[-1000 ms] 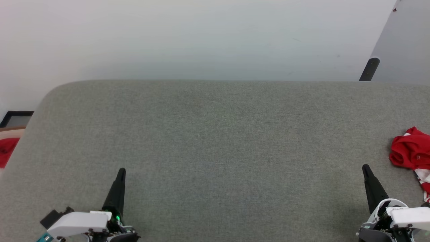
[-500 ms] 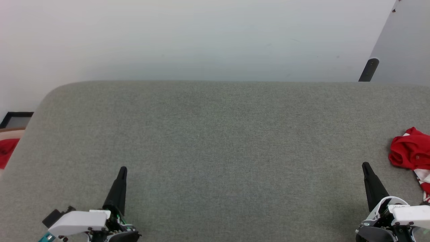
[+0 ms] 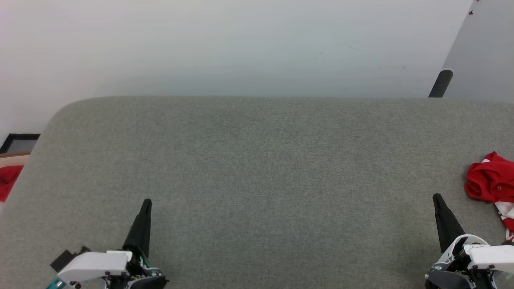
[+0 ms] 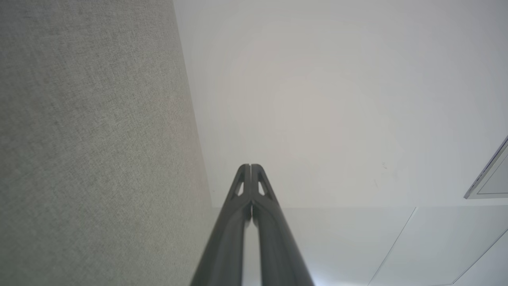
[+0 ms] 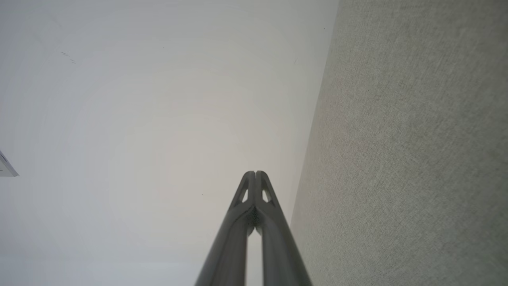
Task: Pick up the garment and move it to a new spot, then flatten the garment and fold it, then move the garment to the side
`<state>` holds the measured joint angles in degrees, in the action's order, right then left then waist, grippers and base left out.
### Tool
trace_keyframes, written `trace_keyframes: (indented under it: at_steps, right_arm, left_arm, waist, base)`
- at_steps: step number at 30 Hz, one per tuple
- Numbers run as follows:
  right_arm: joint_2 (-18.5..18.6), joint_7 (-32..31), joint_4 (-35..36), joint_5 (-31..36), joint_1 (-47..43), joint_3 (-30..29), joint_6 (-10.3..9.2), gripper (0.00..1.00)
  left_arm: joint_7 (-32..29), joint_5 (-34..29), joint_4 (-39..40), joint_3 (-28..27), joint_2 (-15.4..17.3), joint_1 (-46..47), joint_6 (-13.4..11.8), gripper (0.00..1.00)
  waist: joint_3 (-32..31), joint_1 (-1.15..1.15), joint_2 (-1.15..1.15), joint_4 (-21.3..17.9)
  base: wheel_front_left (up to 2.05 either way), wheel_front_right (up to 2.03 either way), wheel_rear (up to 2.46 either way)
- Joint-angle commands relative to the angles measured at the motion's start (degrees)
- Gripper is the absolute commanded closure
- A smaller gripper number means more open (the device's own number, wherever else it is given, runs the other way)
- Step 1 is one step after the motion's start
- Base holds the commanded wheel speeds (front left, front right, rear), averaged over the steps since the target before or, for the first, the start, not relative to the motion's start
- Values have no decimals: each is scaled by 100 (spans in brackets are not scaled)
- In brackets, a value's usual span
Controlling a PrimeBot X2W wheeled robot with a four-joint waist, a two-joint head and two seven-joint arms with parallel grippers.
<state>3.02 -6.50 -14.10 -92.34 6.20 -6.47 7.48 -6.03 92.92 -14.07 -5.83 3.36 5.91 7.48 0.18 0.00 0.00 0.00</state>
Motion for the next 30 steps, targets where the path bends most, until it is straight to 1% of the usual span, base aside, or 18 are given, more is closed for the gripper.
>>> trace_keyframes:
  at_steps: [1, 30]
  right_arm:
    - [-19, -5, -2, -20, 12, -8, 3, 100]
    - [-23, -9, -3, -14, 13, -11, 3, 100]
  left_arm:
    - [-20, 4, -7, -15, -9, 63, 2, 100]
    - [-32, -23, -8, -38, -25, 65, 2, 100]
  waist:
    - [0, 0, 0, 0]
    - [0, 0, 0, 0]
  base:
    - [0, 0, 0]
    - [0, 0, 0]
